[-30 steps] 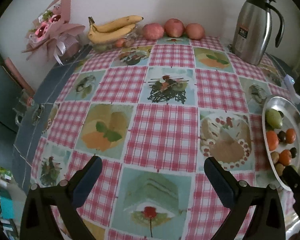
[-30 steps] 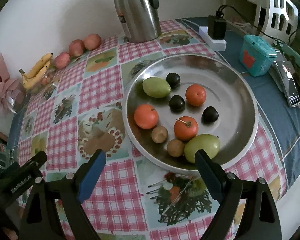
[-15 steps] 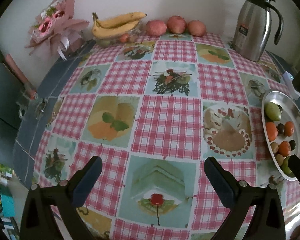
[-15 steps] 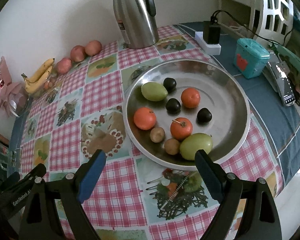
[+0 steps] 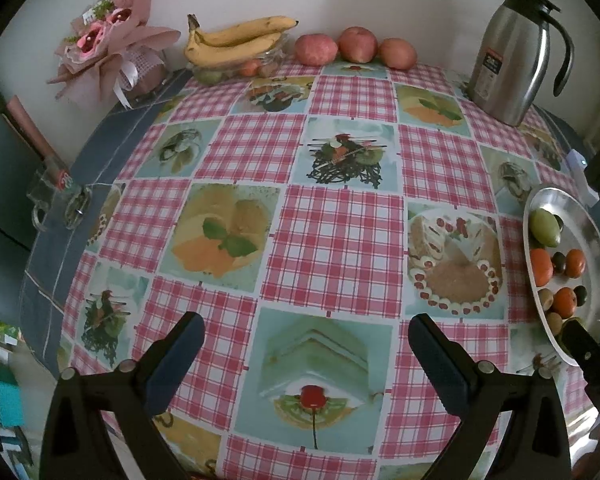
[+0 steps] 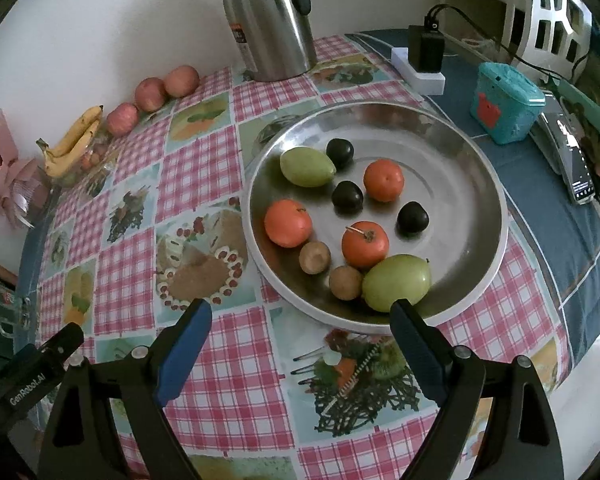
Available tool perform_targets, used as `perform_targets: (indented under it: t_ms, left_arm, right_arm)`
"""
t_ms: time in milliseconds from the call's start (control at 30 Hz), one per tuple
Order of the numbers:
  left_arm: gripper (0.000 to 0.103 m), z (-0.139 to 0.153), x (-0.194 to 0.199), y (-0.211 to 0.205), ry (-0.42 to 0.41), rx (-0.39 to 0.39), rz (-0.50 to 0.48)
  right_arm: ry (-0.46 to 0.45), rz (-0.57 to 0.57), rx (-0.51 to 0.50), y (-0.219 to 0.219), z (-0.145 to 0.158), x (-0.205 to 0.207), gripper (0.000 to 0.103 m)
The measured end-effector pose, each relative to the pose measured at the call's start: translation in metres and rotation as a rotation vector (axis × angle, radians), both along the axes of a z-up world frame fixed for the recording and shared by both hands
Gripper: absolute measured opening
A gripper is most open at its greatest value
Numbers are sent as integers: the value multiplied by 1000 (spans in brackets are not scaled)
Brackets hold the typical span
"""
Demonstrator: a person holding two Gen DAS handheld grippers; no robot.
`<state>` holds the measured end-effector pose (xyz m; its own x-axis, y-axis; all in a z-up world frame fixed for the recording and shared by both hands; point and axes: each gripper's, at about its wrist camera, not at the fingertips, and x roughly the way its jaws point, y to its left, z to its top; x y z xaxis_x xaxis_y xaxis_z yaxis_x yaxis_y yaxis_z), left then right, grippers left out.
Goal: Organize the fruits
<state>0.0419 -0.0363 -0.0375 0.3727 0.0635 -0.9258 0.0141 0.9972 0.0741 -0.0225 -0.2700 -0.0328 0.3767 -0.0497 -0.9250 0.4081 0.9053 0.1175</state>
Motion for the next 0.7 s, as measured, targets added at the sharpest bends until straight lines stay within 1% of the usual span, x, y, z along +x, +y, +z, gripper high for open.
perform_targets:
  t_ms: [700]
  left_arm:
    - [103,-2,2,-1,11,2,2]
  right_arm:
    - [25,1,8,3,-5,2,91]
